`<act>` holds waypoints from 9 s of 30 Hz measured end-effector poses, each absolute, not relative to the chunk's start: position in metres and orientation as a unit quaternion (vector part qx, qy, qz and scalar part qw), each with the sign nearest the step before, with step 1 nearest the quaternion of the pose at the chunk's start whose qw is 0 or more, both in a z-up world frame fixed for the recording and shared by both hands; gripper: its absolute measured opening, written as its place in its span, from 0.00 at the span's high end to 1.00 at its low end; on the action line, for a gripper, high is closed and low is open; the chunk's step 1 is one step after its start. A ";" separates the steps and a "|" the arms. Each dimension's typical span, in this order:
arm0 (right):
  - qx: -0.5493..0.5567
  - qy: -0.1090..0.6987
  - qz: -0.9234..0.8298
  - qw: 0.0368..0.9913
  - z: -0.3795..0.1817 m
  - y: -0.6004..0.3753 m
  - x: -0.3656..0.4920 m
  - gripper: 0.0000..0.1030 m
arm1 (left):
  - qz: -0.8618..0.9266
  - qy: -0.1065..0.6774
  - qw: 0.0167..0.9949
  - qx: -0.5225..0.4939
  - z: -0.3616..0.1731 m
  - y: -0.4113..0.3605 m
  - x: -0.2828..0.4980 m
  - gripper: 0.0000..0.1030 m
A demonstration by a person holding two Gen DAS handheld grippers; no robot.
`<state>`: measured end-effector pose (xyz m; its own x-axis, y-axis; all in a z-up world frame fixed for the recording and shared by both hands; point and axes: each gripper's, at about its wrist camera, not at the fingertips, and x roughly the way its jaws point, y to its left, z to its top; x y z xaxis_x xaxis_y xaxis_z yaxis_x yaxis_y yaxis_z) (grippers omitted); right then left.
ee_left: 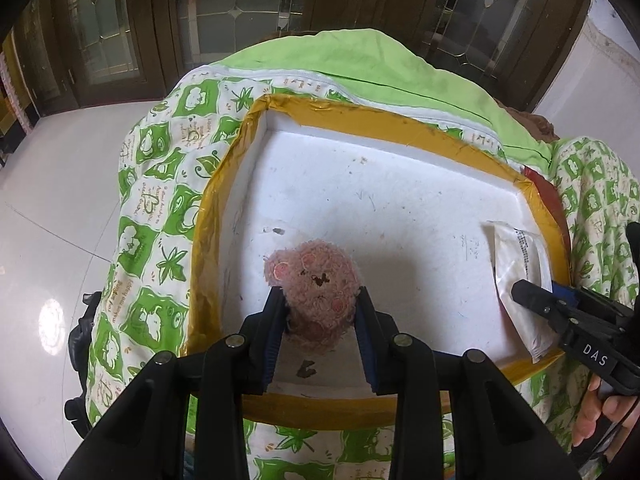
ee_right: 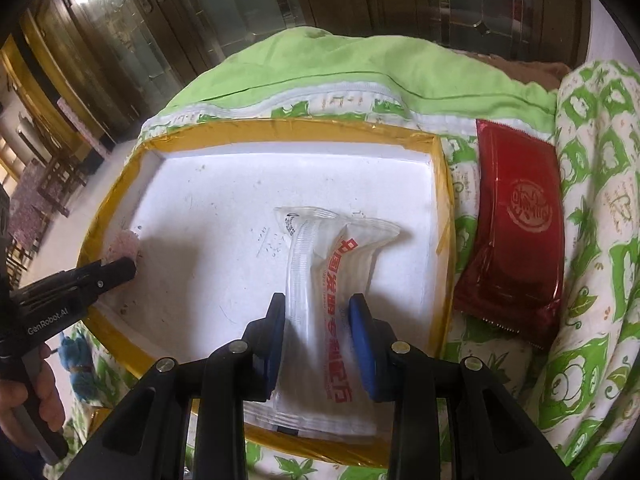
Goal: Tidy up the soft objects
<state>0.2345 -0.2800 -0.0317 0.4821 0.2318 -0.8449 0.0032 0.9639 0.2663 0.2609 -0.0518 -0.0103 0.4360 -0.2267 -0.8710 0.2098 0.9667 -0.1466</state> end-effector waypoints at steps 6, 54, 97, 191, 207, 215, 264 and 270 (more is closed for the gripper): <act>0.112 0.498 0.061 0.858 -0.032 -0.281 0.234 0.64 | -0.121 0.514 0.849 -0.005 -0.010 -0.055 0.261 0.53; 0.164 0.439 0.091 0.879 -0.003 -0.286 0.050 0.10 | -0.090 0.439 0.892 -0.064 0.008 0.013 0.034 0.12; 0.124 0.537 0.096 0.829 -0.054 -0.233 0.098 0.44 | -0.077 0.500 0.856 -0.106 -0.023 -0.013 0.084 0.28; 0.123 0.484 0.088 0.862 -0.024 -0.261 0.071 0.50 | -0.112 0.449 0.882 -0.084 -0.005 -0.004 0.050 0.57; 0.123 0.483 0.088 0.862 -0.023 -0.261 0.071 0.50 | -0.115 0.449 0.882 -0.083 -0.005 -0.004 0.050 0.57; 0.125 0.481 0.089 0.863 -0.022 -0.260 0.071 0.50 | -0.115 0.449 0.882 -0.082 -0.005 -0.005 0.050 0.57; 0.194 0.507 0.097 0.834 -0.032 -0.269 0.231 0.51 | -0.170 0.506 0.845 -0.026 -0.003 -0.094 0.235 0.57; 0.191 0.508 0.101 0.834 -0.034 -0.266 0.232 0.50 | -0.154 0.508 0.847 0.017 -0.012 -0.094 0.233 0.56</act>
